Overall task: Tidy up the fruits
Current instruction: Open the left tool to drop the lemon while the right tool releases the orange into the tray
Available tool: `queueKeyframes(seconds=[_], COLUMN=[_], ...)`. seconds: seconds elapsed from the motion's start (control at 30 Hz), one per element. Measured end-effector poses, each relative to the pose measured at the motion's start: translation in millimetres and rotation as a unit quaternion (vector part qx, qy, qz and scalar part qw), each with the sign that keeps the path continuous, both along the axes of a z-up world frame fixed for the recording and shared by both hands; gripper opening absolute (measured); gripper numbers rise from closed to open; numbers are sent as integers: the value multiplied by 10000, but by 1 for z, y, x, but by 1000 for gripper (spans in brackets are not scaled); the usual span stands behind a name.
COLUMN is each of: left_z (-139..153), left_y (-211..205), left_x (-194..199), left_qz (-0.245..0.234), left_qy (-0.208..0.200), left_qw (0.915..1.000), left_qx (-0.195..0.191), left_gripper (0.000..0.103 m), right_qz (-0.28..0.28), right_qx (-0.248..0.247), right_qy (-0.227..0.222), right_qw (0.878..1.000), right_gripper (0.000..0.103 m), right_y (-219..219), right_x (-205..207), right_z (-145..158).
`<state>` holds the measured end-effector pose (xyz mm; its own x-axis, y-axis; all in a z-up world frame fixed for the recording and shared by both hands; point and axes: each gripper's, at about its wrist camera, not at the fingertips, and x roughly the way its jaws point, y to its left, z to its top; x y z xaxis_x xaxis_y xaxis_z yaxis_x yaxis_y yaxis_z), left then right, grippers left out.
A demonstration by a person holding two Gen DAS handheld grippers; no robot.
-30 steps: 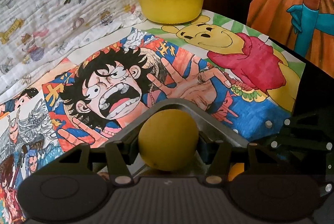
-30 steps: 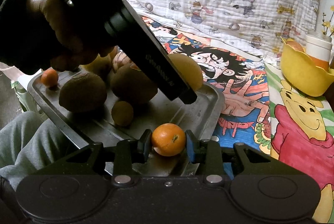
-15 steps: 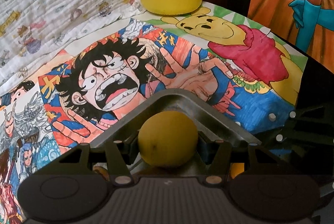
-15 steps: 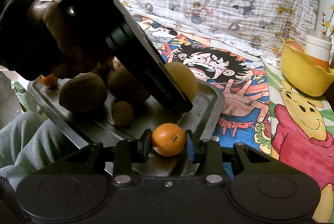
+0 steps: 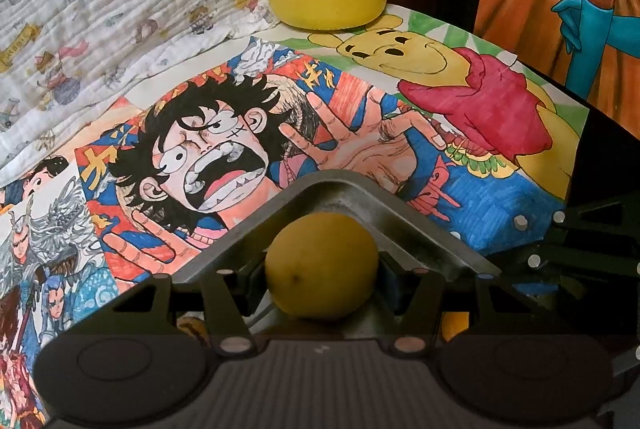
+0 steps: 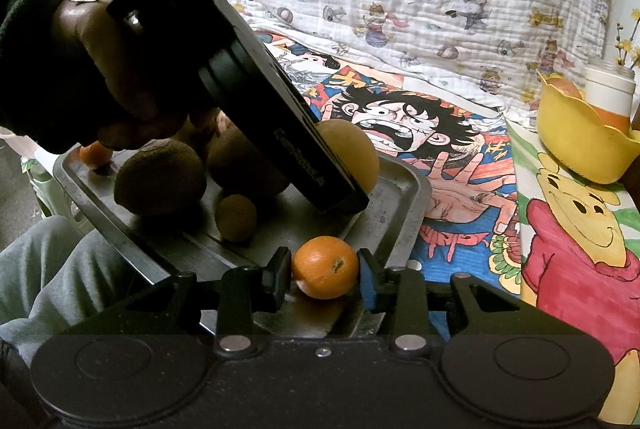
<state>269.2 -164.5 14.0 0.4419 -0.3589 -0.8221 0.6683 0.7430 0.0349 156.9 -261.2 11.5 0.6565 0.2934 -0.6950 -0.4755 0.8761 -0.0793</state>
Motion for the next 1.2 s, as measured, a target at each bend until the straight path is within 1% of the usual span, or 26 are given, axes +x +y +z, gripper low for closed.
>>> queueKeyframes(seconds=[0.53, 0.63, 0.7, 0.77, 0.9, 1.0, 1.2], left_z=[21, 24, 27, 29, 35, 40, 47], left_y=[13, 17, 20, 24, 31, 38, 57], left_x=[-14, -17, -20, -23, -29, -36, -57], left_qz=[285, 385, 482, 568, 790, 982, 1609], left_qy=[-308, -402, -474, -536, -650, -753, -877], left_qw=[9991, 9984, 9977, 9968, 9944, 9916, 9806], left_qx=[-60, -75, -112, -154, -257, -365, -692], left_gripper=[84, 91, 97, 100, 102, 102, 102], right_qz=[31, -10, -43, -71, -160, -248, -456], right_qx=[124, 201, 267, 322, 471, 593, 846], right_qy=[-100, -127, -148, -182, -235, -270, -415], right_qw=[9999, 9997, 9995, 9993, 9985, 9976, 9945], right_gripper=[58, 63, 69, 72, 79, 83, 88], right_y=[2, 1, 0, -1, -3, -5, -7], right_x=[-10, -11, -12, -14, -16, -19, -23], right_z=[2, 3, 4, 5, 8, 10, 14])
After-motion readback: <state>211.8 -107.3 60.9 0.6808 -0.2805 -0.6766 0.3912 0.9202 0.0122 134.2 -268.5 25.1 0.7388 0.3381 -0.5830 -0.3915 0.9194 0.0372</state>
